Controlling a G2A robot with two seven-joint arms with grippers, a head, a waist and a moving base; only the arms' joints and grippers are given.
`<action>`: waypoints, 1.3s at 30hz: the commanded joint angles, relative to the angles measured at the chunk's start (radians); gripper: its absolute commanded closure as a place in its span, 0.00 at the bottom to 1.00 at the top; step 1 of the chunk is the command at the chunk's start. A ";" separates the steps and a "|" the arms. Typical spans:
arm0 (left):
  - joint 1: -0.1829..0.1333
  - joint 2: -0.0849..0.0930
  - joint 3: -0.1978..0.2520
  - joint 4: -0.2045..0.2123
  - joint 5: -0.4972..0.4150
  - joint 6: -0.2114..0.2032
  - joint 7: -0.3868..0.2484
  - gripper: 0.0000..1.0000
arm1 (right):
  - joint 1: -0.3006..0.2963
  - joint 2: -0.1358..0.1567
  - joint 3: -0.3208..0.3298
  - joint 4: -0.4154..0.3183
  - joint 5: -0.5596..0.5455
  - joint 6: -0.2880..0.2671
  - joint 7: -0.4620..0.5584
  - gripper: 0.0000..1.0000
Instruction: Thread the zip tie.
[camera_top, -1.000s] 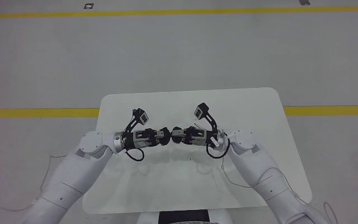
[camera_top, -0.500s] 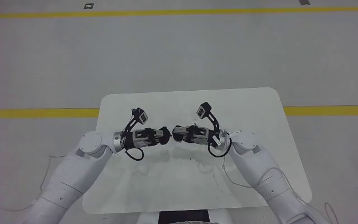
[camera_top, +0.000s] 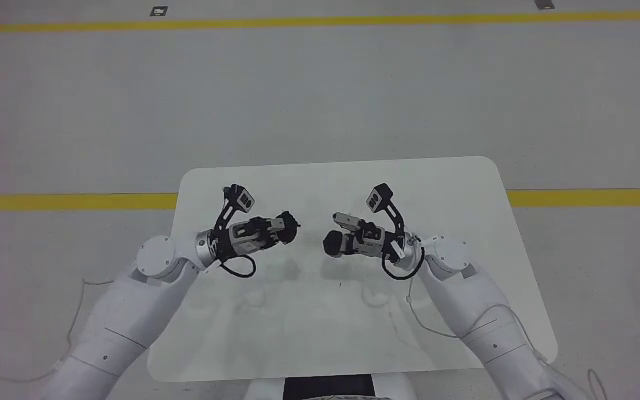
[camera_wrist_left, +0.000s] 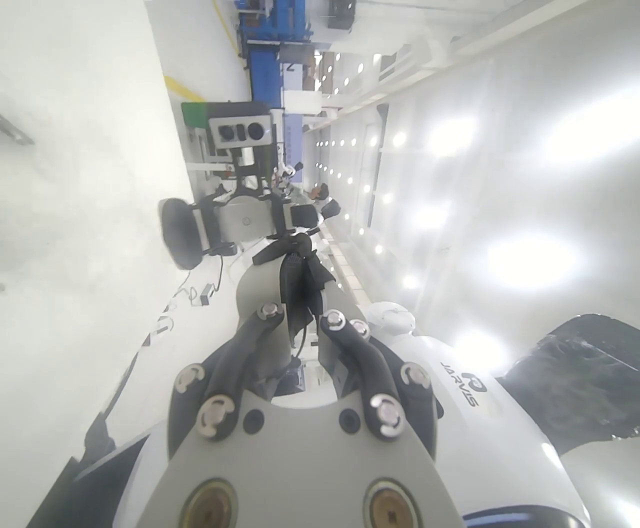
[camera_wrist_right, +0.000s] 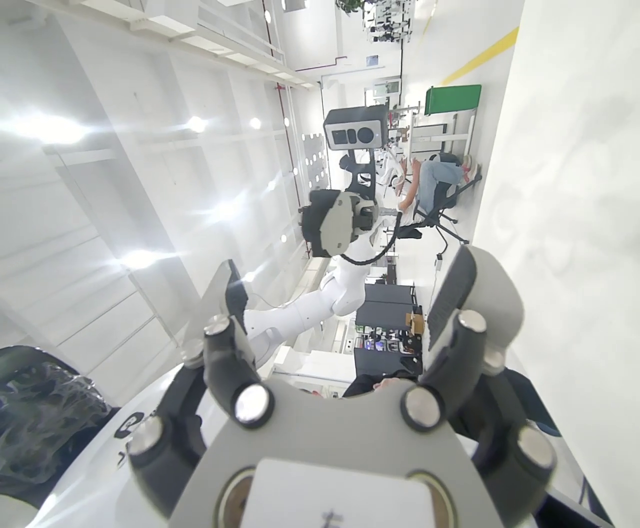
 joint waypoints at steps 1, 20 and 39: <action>-0.001 0.000 0.000 0.001 0.002 0.002 -0.002 1.00 | 0.000 0.000 0.000 0.000 0.000 0.000 0.001 0.00; -0.044 -0.055 -0.044 0.099 0.181 -0.074 -0.034 1.00 | 0.000 0.000 0.000 0.000 0.000 0.000 0.001 0.00; -0.003 -0.119 -0.159 0.075 0.229 -0.074 -0.024 1.00 | -0.013 0.059 0.060 -0.281 -0.643 0.347 -0.133 0.00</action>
